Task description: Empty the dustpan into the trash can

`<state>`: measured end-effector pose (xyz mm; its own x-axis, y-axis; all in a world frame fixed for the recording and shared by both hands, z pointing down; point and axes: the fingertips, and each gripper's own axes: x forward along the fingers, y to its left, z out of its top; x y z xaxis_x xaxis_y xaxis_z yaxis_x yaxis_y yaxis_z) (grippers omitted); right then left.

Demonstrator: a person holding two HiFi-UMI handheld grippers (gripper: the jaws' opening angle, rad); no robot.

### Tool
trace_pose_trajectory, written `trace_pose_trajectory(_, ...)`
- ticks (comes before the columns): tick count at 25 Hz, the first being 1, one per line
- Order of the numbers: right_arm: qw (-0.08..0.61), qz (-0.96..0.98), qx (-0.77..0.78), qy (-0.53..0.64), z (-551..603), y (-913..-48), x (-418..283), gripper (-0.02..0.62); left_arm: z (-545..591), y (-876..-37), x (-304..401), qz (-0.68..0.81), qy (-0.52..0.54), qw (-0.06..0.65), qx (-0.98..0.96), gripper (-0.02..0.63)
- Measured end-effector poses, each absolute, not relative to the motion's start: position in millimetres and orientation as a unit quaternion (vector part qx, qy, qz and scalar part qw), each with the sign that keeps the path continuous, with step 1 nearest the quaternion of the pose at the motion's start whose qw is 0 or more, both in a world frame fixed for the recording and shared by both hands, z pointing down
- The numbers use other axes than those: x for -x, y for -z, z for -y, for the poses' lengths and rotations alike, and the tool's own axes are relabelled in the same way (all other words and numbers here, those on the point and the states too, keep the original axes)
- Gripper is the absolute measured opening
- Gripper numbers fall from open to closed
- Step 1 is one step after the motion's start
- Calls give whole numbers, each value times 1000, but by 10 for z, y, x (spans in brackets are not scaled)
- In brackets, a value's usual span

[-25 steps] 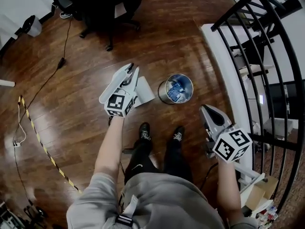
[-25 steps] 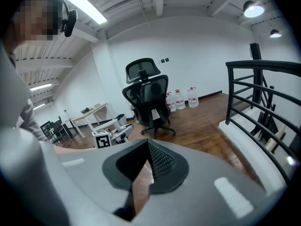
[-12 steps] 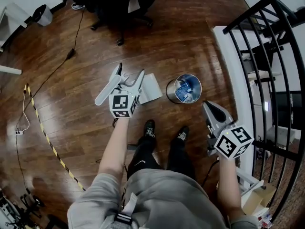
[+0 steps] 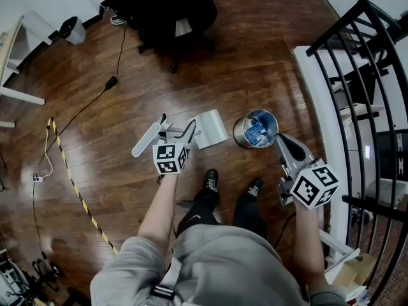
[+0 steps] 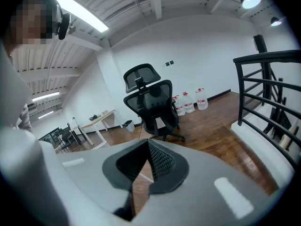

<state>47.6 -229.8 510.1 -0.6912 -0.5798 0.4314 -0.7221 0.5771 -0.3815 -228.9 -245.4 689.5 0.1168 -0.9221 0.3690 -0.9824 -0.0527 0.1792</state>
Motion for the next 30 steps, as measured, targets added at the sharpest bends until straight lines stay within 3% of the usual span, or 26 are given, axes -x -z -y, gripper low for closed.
trace_pose_trajectory(4,114,882,-373,-265,2329,-4985,-472,0,2199,-7081,2291,659,-99,246,-704,436)
trace_pose_trajectory(6,103,881,-380,-261,2340,-4917,-508,0,2011,-7138,2218,648,-101,278,-702,387)
trace_pose_trajectory(8,89,879,-393,-256,2349,-4821,-594,0,1824,-7120,2084,635,-101,299,-705,296)
trace_pose_trajectory(12,59,875,-417,-239,2383,-4591,-860,0,1690,-7087,1973,657,-87,322,-676,264)
trace_pose_trajectory(24,15,862,-462,-209,2333,-4161,-1435,0,1595,-7177,1913,662,-143,380,-630,296)
trace_pose_trajectory(30,1,862,-470,-191,2346,-4031,-1495,0,2087,-6231,790,501,-89,294,-809,21)
